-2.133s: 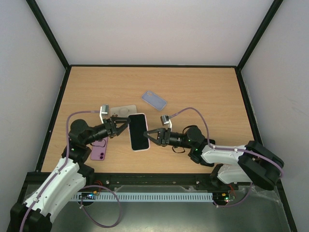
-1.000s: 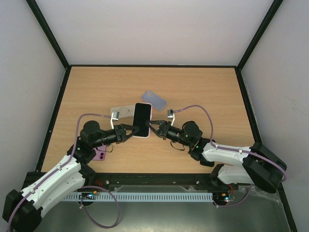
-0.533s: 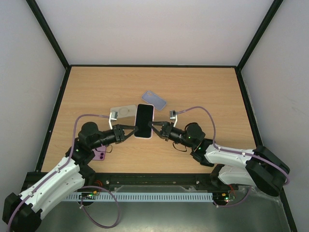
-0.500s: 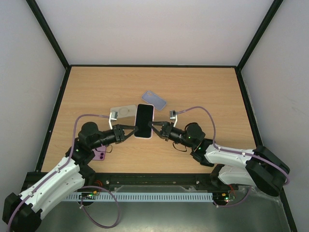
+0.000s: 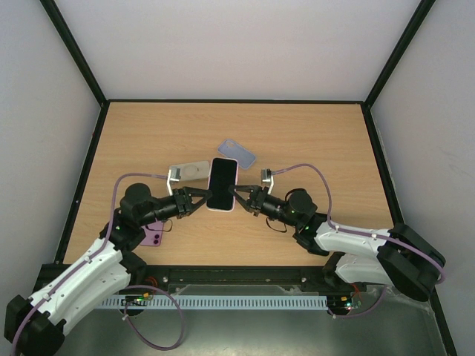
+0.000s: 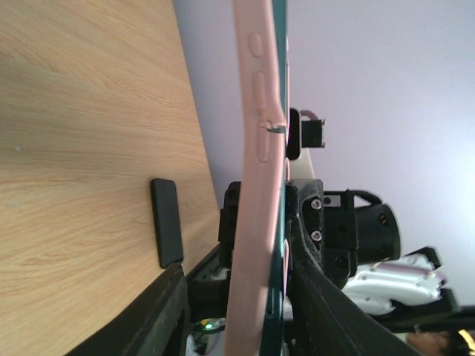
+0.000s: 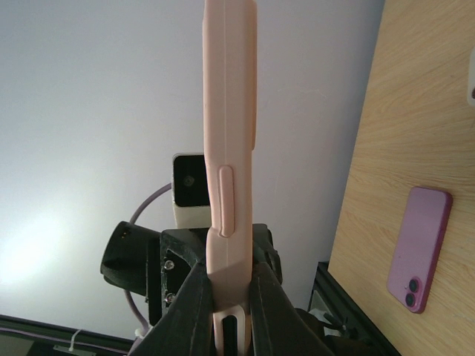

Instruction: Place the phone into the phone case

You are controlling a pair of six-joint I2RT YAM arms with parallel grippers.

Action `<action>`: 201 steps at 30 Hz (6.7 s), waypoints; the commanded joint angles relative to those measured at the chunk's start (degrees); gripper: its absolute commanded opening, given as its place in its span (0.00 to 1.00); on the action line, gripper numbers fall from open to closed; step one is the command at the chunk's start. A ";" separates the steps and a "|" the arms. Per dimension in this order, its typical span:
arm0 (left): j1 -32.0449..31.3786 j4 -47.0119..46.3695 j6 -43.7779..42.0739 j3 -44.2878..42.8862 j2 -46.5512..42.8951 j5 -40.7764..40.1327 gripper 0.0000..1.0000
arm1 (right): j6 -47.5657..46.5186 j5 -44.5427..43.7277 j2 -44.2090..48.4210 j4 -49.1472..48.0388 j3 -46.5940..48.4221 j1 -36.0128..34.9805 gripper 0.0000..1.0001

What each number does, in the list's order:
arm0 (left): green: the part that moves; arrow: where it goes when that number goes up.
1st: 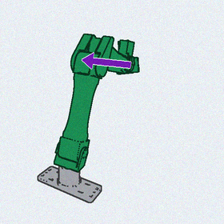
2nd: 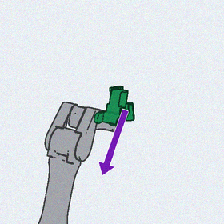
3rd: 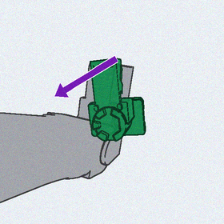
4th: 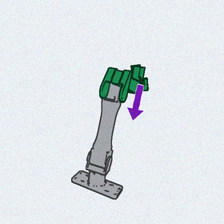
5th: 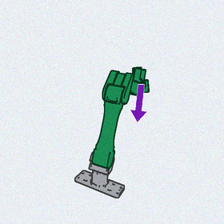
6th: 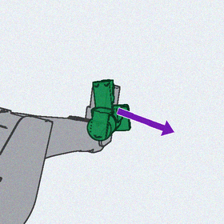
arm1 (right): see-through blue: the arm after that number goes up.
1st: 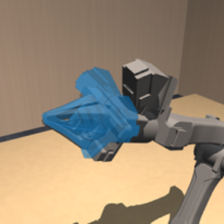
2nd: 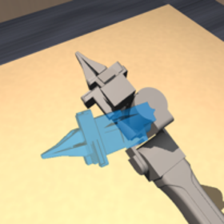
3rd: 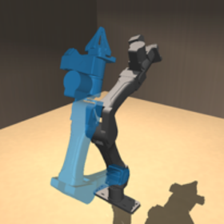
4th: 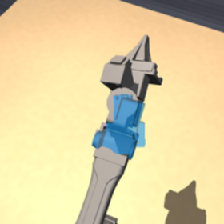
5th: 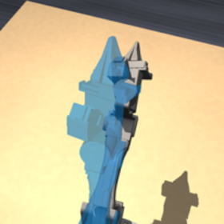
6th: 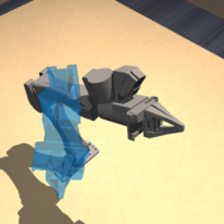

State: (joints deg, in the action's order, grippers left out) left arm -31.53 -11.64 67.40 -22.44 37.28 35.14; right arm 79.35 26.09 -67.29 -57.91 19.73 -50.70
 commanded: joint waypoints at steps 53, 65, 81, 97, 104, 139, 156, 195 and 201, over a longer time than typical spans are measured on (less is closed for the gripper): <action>9.64 5.81 -14.40 -11.51 6.27 7.32 0.47 | -4.12 15.89 1.26 -9.54 -0.79 -0.02 0.07; 9.56 15.26 -21.26 -16.35 9.26 1.53 0.03 | -7.16 15.76 -0.56 -2.83 1.02 -0.03 0.06; 8.94 24.22 -26.91 -18.84 9.72 -4.16 0.46 | -15.16 5.27 1.10 11.96 3.24 -0.03 0.06; 8.98 20.92 -19.61 -11.33 11.90 -3.87 0.81 | -16.18 2.31 -2.57 24.65 3.92 8.03 0.06; 5.17 -0.23 -5.01 0.62 10.71 2.67 0.73 | -3.99 5.70 -1.00 6.44 -0.58 8.33 0.06; -2.96 8.82 -5.50 -7.64 17.37 -6.63 0.05 | -4.32 3.59 2.71 11.43 -0.10 8.25 0.07; 10.43 34.84 -13.13 -11.76 17.00 -21.92 1.00 | -22.33 2.80 -3.01 35.65 3.70 14.04 0.07; 35.63 38.70 -8.35 4.76 15.92 -21.40 0.99 | -29.37 -10.50 3.63 57.69 9.05 16.42 0.74; 27.23 36.77 -0.59 6.04 13.24 -19.80 0.99 | -28.66 -17.13 5.16 71.45 15.14 16.42 0.74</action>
State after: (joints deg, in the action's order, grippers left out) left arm 0.99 22.00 60.23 -19.27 50.63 11.25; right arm 50.37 14.79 -62.87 1.87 30.11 -34.46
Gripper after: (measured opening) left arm 0.992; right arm 0.737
